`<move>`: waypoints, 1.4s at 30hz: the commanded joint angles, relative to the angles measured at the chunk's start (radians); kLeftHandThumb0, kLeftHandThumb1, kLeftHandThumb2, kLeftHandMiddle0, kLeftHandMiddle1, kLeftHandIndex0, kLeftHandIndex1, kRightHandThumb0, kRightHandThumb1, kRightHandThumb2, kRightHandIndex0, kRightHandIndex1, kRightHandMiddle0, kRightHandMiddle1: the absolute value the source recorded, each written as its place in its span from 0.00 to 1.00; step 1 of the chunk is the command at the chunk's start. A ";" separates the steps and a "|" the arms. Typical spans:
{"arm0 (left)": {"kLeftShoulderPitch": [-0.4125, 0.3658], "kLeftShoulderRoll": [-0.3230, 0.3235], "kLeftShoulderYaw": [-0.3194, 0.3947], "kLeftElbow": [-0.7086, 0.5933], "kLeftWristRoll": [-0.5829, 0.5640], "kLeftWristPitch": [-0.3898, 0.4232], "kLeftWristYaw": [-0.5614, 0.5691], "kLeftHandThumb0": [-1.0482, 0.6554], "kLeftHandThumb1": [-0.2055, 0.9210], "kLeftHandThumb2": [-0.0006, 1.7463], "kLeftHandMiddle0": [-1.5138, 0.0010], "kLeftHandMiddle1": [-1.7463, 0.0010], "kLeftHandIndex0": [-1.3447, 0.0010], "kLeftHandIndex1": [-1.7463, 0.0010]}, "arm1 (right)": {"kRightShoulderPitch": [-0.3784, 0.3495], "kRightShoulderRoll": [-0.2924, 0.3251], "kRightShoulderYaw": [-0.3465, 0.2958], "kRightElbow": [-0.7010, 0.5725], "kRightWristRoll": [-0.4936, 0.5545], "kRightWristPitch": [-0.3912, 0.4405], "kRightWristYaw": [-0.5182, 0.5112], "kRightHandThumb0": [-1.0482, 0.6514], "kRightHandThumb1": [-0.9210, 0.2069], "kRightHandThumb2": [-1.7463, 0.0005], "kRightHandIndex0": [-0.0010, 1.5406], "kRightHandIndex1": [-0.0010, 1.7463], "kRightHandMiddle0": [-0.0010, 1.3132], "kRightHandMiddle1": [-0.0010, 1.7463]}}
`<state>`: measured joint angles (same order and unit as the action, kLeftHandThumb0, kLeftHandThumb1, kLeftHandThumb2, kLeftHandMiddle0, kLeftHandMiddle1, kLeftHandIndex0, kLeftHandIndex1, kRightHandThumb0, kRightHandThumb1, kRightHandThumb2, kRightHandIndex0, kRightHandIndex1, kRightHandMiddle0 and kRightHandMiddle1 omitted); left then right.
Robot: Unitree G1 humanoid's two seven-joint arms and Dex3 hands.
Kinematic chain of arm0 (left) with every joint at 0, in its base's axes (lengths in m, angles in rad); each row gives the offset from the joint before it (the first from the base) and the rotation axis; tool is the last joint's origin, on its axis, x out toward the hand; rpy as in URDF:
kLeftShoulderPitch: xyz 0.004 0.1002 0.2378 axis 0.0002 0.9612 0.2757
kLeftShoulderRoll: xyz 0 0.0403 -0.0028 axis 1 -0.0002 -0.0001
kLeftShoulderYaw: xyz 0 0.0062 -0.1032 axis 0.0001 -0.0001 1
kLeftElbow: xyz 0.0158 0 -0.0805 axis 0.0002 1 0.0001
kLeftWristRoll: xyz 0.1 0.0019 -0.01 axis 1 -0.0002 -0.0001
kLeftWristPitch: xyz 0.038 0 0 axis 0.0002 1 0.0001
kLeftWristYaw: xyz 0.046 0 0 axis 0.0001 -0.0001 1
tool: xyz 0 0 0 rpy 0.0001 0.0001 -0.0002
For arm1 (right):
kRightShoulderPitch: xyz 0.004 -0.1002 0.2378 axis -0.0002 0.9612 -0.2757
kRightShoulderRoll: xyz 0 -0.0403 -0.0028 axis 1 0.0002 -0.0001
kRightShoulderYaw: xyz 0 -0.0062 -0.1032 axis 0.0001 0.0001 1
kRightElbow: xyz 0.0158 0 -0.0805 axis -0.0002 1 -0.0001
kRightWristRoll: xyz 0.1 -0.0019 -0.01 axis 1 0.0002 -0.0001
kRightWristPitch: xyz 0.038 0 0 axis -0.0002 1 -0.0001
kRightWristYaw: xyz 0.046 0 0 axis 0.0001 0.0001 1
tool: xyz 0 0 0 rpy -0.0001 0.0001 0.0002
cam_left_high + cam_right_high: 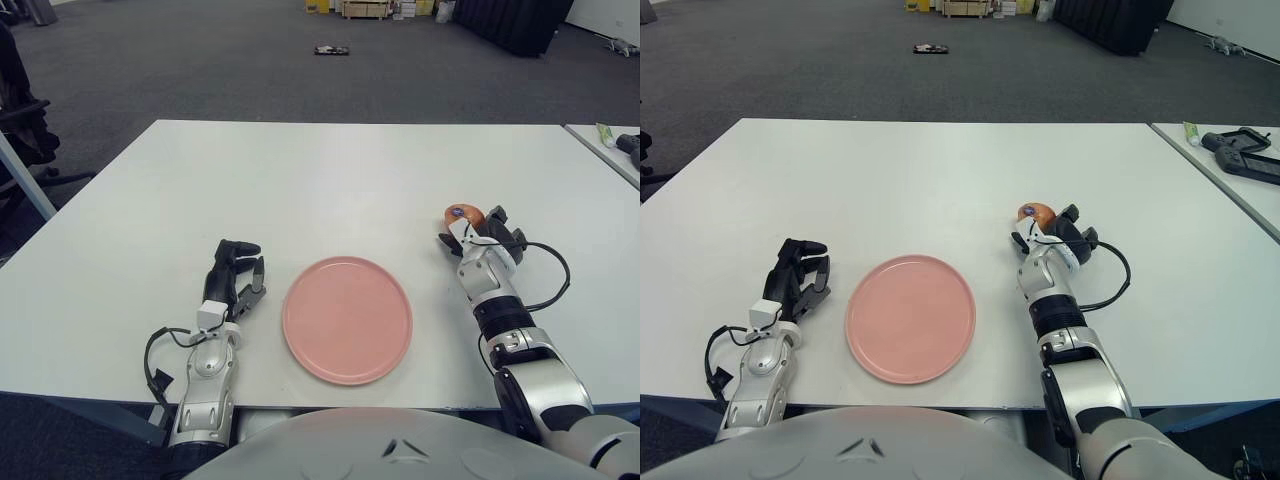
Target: Put the apple into the plate.
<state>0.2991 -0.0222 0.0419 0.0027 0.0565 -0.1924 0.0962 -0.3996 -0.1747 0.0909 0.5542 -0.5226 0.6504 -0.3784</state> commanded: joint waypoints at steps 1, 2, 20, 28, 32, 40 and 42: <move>0.005 -0.002 0.002 0.005 -0.001 0.016 0.004 0.40 0.90 0.39 0.70 0.17 0.81 0.00 | 0.004 0.001 -0.010 0.003 0.013 -0.046 -0.042 0.19 0.23 0.61 0.01 0.28 0.00 0.26; 0.005 -0.003 0.002 0.004 -0.001 0.016 0.004 0.40 0.90 0.39 0.69 0.17 0.81 0.00 | 0.006 0.001 -0.011 0.004 0.014 -0.055 -0.050 0.20 0.23 0.61 0.01 0.35 0.00 0.33; 0.015 -0.014 0.000 -0.005 0.005 0.019 0.015 0.41 0.94 0.35 0.71 0.17 0.83 0.00 | 0.014 -0.021 -0.032 0.105 0.026 -0.294 -0.204 0.34 0.40 0.37 0.25 0.94 0.33 0.99; 0.015 -0.016 0.001 0.000 0.004 0.012 0.014 0.41 0.95 0.35 0.71 0.17 0.83 0.00 | 0.019 -0.017 -0.039 0.126 0.043 -0.380 -0.266 0.35 0.47 0.30 0.47 1.00 0.42 1.00; 0.018 -0.014 0.001 -0.001 0.012 0.018 0.019 0.41 0.95 0.35 0.71 0.16 0.83 0.00 | 0.026 -0.013 -0.038 0.104 0.047 -0.389 -0.276 0.35 0.47 0.31 0.53 1.00 0.42 1.00; 0.021 -0.010 0.000 0.002 0.024 0.007 0.022 0.41 0.97 0.33 0.73 0.18 0.84 0.00 | 0.031 -0.006 -0.050 0.106 0.061 -0.431 -0.307 0.36 0.44 0.33 0.58 1.00 0.40 1.00; 0.021 -0.012 0.000 0.001 0.024 0.008 0.023 0.41 0.99 0.31 0.73 0.18 0.85 0.00 | 0.034 -0.002 -0.059 0.103 0.070 -0.450 -0.317 0.36 0.42 0.34 0.58 1.00 0.39 1.00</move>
<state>0.3102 -0.0357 0.0415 -0.0066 0.0701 -0.1943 0.1082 -0.3630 -0.1805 0.0520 0.6790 -0.4756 0.2392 -0.6635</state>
